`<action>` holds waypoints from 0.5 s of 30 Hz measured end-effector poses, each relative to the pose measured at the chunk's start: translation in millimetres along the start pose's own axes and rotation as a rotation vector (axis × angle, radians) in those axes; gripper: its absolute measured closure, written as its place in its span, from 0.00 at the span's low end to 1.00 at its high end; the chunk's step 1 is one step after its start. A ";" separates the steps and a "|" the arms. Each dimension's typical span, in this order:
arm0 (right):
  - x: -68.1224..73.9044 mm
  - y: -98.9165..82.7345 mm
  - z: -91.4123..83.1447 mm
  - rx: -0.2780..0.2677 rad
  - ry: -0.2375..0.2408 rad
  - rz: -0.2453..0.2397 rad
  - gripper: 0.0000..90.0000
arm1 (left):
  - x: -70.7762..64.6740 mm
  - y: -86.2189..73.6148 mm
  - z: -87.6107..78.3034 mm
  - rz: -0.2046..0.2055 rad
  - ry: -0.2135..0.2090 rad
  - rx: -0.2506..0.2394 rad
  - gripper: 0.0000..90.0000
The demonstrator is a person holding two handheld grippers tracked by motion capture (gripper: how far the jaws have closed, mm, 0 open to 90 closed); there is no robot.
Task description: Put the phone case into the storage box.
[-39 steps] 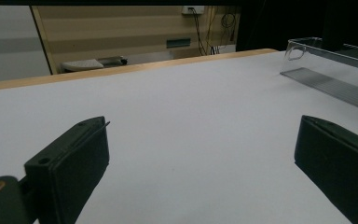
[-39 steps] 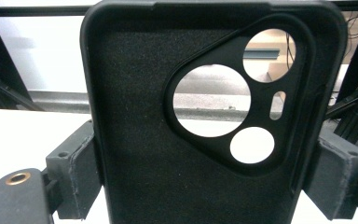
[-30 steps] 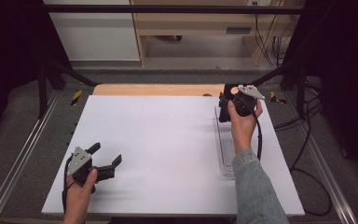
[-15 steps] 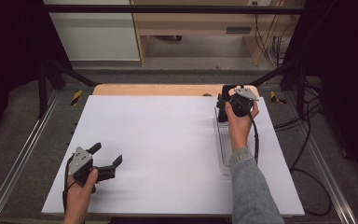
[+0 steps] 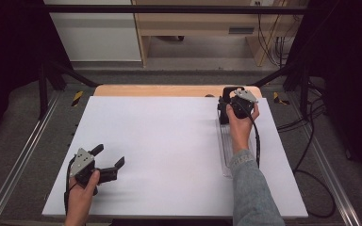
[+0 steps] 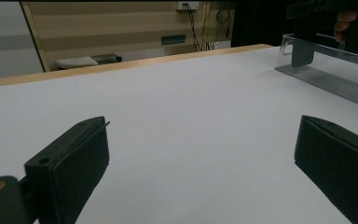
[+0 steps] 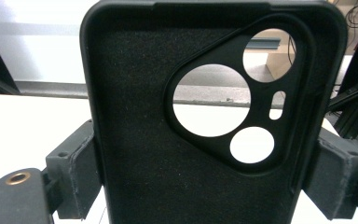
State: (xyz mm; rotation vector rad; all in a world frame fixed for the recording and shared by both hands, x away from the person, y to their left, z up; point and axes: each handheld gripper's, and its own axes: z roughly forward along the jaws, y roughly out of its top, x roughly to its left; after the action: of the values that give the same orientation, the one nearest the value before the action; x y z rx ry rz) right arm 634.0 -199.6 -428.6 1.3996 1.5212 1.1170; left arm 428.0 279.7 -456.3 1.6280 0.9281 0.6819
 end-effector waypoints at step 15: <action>1.0 -3.1 1.7 -0.013 0.024 0.015 0.15 | 0.4 0.2 -0.2 -0.010 -0.005 -0.002 0.04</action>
State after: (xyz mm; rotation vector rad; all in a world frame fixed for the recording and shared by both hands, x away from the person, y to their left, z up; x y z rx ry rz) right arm 634.4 -198.5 -432.1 1.3956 1.5205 1.1540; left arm 428.1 280.1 -456.1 1.6218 0.9310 0.6716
